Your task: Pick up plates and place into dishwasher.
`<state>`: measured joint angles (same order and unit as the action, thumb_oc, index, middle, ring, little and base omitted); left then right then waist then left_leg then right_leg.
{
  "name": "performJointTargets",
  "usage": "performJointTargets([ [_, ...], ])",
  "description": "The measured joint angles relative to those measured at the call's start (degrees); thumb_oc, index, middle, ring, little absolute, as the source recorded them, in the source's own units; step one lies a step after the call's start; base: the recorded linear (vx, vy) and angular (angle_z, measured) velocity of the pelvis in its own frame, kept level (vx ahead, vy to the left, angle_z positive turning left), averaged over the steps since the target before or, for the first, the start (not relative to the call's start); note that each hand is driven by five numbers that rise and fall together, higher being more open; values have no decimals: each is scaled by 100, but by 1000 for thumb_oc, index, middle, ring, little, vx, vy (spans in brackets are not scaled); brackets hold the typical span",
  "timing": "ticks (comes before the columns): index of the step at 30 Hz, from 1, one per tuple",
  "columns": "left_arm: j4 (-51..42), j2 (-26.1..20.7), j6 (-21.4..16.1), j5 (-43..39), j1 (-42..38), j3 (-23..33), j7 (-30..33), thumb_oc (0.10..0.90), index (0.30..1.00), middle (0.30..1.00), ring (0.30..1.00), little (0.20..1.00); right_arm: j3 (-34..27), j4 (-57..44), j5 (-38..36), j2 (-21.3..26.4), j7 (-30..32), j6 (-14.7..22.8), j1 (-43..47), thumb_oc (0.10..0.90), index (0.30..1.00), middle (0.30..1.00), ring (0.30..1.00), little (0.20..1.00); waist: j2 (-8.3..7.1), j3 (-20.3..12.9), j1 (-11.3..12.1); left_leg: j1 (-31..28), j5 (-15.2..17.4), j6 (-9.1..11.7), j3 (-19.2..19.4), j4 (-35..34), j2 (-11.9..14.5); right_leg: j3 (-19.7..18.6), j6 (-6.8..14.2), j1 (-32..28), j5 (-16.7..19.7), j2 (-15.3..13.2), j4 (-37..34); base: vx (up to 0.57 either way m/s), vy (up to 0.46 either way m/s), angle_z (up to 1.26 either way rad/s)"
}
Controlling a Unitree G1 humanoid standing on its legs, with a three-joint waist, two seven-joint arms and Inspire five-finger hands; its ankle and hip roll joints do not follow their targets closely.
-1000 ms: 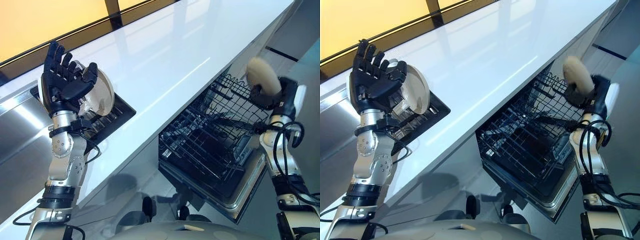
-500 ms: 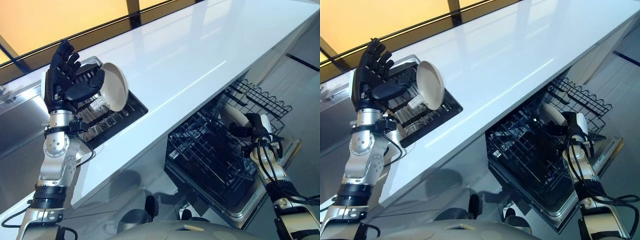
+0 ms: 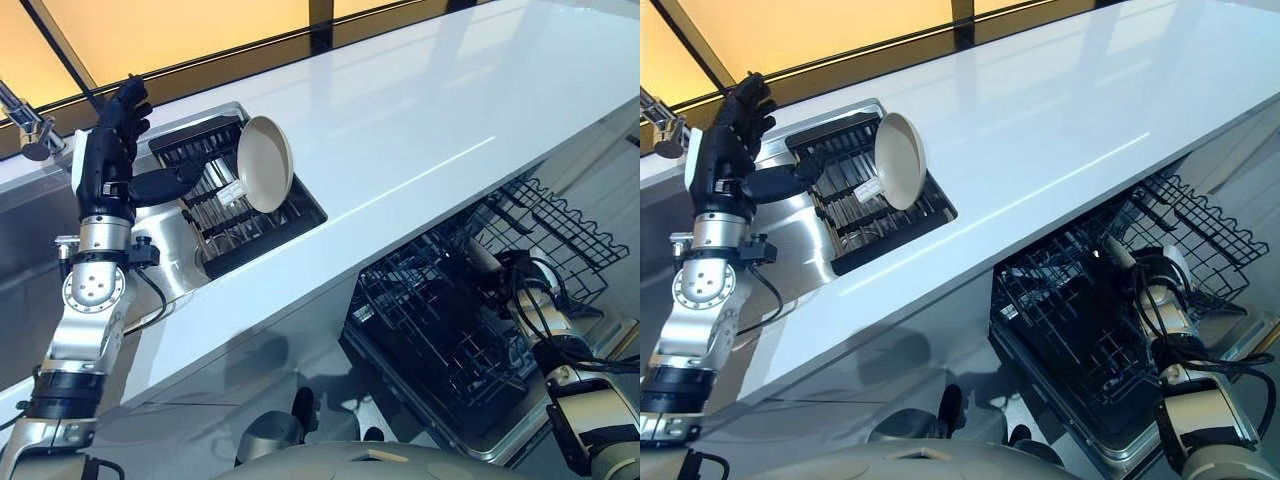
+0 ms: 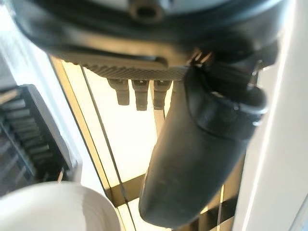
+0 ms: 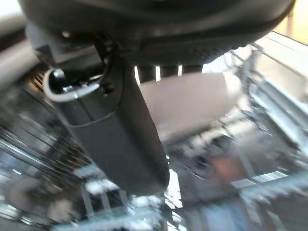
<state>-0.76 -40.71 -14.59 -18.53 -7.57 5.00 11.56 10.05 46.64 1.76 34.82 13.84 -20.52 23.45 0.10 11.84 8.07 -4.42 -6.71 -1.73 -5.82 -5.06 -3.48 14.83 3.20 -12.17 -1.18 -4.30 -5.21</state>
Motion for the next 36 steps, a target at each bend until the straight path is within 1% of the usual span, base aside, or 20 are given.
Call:
performJointTargets([
  [3, 1, -278, 121, 408, 0, 2, -2, 800, 900, 900, 900, 900, 0, 36, 7, -1, -49, -50, 2, 800, 900, 900, 900, 900, 0, 0, 17, -3, -3, -1, 2, 0, -1, -1, 0, 1, 0, -1, -1, 2, 4, 2],
  [5, 1, -563, 229, 949, -1, 3, 0, 800, 900, 900, 900, 900, 21, 35, 14, 0, -62, -45, 2, 800, 900, 900, 900, 900, 2, -1, 17, -16, -4, 0, 15, 0, 2, -9, 0, -2, 0, 0, 0, 2, 32, -3],
  [8, 2, -1270, 406, 1929, -23, 4, 17, 800, 900, 900, 900, 900, 107, -5, 10, 1, -57, -25, -10, 800, 900, 900, 900, 900, 5, -3, -2, -20, -2, 2, 43, -1, 11, -34, 0, 9, 0, 1, 0, -6, 41, -5],
  [10, 3, -1729, 480, 2335, -31, 5, 14, 800, 900, 900, 900, 900, 112, -207, -3, 3, -30, 15, -73, 800, 900, 900, 900, 900, 6, -4, -22, -3, 1, 4, 85, 0, 16, -72, 0, 40, 1, 2, 2, -10, 48, -9],
  [13, 4, -2167, 575, 2775, -115, 4, -2, 800, 900, 900, 900, 900, 92, -760, -51, 4, 39, 280, -345, 800, 900, 900, 900, 900, 12, -7, -92, 12, 4, 1, 141, 0, 17, -165, -2, 81, 5, -2, 2, -5, 54, -10],
  [15, 13, -2412, 636, 3004, -164, 4, -6, 800, 900, 900, 900, 900, 78, -1328, -63, 4, 120, 643, -682, 800, 900, 900, 900, 900, 20, -11, -226, 8, 15, -6, 186, 0, 17, -198, -2, 91, 5, -6, 2, -9, 61, -8],
  [16, 14, -2433, 673, 3053, -184, 5, -11, 800, 900, 900, 900, 900, 77, -1409, -62, 0, 122, 735, -737, 800, 900, 900, 900, 900, 24, -12, -259, 5, 20, -7, 212, 0, 18, -215, -2, 97, 6, -6, 2, -13, 63, -15],
  [17, 49, -2517, 710, 3236, -200, 3, -11, 800, 900, 900, 900, 900, 30, -1728, -63, -4, 131, 877, -921, 800, 900, 900, 900, 900, 38, -13, -332, 3, 31, -13, 313, 0, 27, -284, -3, 130, 7, -5, 3, -10, 62, -21],
  [18, 93, -2567, 719, 3321, -200, 3, -17, 800, 900, 900, 900, 900, -18, -1904, -64, -9, 135, 978, -1017, 800, 900, 900, 900, 900, 52, -15, -354, 4, 41, -11, 370, 0, 38, -336, -10, 150, 16, -1, 3, -6, 73, -32],
  [21, 266, -2724, 875, 3636, -239, -34, -109, 800, 900, 900, 900, 900, -106, -2346, -83, -12, 197, 1318, -1253, 800, 900, 900, 900, 900, 88, -18, -551, -17, 70, -11, 505, 0, 56, -484, -18, 191, 37, 7, 3, -4, 66, -25],
  [23, 374, -2767, 962, 3660, -312, -45, -207, 800, 900, 900, 900, 900, -199, -2585, -122, -14, 189, 1457, -1400, 800, 900, 900, 900, 900, 97, -18, -685, -70, 104, -12, 595, -1, 60, -580, -19, 186, 42, 6, 7, -10, 80, -27],
  [24, 405, -2778, 1018, 3660, -366, -74, -242, 800, 900, 900, 900, 900, -299, -2778, -161, -13, 184, 1577, -1542, 800, 900, 900, 900, 900, 116, -22, -714, -94, 130, -14, 672, -1, 66, -646, -19, 201, 42, 8, 22, -1, 73, -30],
  [25, 449, -2790, 1065, 3660, -392, -76, -251, 800, 900, 900, 900, 900, -353, -2929, -227, -14, 177, 1670, -1639, 800, 900, 900, 900, 900, 126, -28, -804, -101, 144, -19, 722, -1, 65, -685, -18, 214, 42, 7, 31, 1, 73, -24],
  [28, 673, -2814, 1147, 3661, -661, -247, -336, 800, 900, 900, 900, 900, -510, -3302, -392, -14, -14, 1923, -1873, 800, 900, 900, 900, 900, 163, -33, -999, -99, 159, -25, 794, 0, 64, -791, -18, 277, 43, 10, 73, 2, 60, -18],
  [31, 847, -2817, 1202, 3740, -729, -360, -469, 800, 900, 900, 900, 900, -590, -3609, -640, -15, -217, 2061, -2069, 800, 900, 900, 900, 900, 185, -44, -1225, -102, 179, -29, 890, -1, 74, -879, -17, 332, 43, 13, 102, 1, 67, -19],
  [32, 907, -2818, 1219, 3852, -762, -467, -484, 800, 900, 900, 900, 900, -653, -3682, -741, -27, -276, 2110, -2138, 800, 900, 900, 900, 900, 199, -50, -1250, -102, 185, -27, 960, -1, 87, -952, -17, 376, 43, 19, 133, -2, 63, -27],
  [36, 1120, -2822, 1323, 4216, -832, -868, -703, 800, 900, 900, 900, 900, -783, -3690, -752, -69, -391, 2148, -2276, 800, 900, 900, 900, 900, 209, -53, -1393, -157, 228, -18, 1138, -2, 138, -1127, -8, 411, 93, 42, 127, -4, 65, -26],
])
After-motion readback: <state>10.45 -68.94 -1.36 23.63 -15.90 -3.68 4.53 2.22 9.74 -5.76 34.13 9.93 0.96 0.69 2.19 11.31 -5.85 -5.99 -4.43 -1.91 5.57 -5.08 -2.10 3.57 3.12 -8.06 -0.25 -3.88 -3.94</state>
